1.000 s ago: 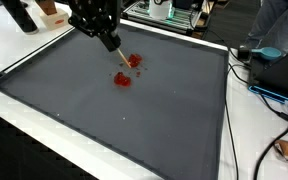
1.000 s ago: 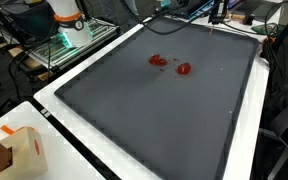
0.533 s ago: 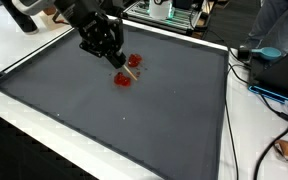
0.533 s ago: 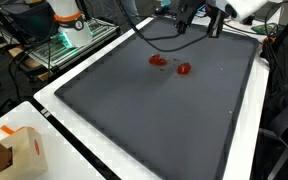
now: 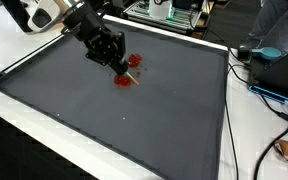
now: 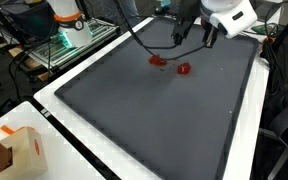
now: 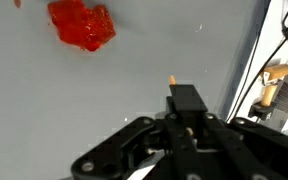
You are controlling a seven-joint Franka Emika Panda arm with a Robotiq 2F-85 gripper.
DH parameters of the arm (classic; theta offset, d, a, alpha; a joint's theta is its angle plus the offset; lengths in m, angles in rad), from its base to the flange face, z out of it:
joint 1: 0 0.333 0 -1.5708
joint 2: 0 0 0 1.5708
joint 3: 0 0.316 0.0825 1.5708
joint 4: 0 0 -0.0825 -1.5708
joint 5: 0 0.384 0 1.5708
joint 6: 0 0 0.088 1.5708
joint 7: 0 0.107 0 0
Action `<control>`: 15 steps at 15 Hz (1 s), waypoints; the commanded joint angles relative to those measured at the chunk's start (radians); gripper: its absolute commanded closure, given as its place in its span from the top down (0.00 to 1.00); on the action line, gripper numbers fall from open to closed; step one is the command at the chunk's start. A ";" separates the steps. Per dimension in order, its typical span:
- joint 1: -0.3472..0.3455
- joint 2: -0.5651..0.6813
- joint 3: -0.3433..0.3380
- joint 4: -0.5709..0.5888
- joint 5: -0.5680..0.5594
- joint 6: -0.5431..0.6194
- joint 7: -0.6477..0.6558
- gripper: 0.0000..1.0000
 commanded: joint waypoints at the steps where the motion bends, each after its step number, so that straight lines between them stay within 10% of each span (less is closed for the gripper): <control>1: -0.025 0.023 0.021 0.006 0.026 0.000 0.001 0.03; 15: -0.059 0.115 0.022 0.022 0.042 -0.034 0.030 0.03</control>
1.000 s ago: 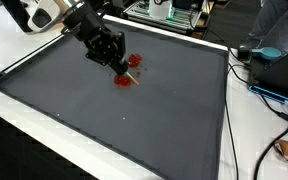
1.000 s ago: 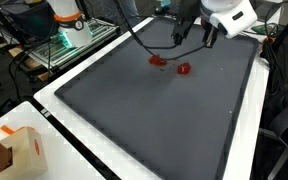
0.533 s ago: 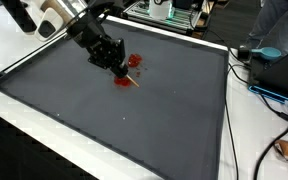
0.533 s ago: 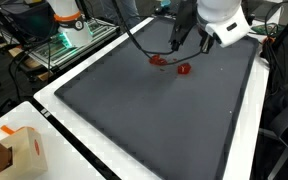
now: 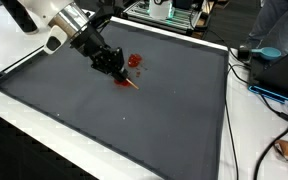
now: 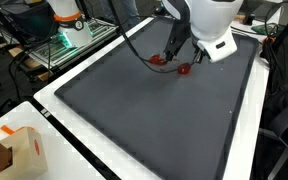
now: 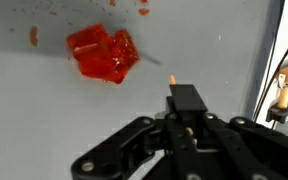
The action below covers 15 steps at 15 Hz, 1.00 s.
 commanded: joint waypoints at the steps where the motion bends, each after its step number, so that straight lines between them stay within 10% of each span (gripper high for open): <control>1: -0.027 0.034 0.015 0.019 0.021 -0.035 0.025 0.03; 15: -0.051 0.007 -0.003 0.027 0.046 -0.074 0.161 0.03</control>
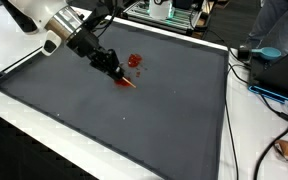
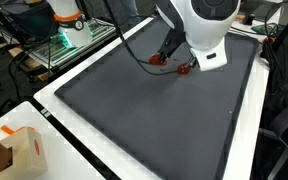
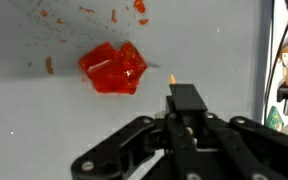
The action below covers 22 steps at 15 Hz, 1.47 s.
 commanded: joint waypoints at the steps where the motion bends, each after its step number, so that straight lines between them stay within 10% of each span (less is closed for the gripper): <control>1: -0.008 -0.028 -0.012 0.006 0.016 -0.021 0.042 0.03; 22: 0.152 -0.188 -0.150 0.000 -0.393 0.013 0.413 0.03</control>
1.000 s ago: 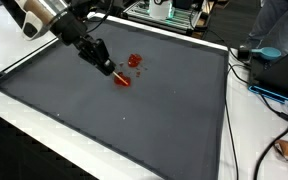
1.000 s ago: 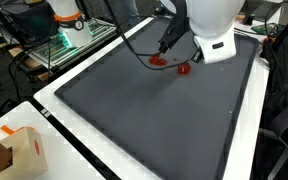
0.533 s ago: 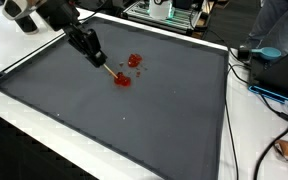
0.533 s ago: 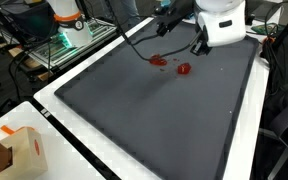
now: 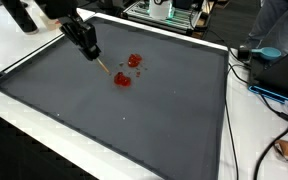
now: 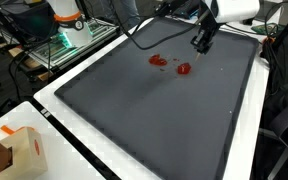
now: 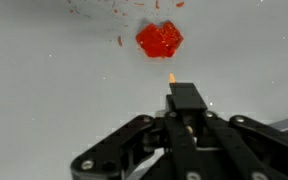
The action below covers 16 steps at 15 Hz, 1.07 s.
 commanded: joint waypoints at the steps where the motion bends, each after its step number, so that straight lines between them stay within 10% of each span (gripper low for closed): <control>1: 0.037 -0.029 -0.028 -0.028 -0.081 0.018 0.049 0.03; 16: 0.101 -0.009 -0.075 -0.006 -0.244 0.011 0.194 0.03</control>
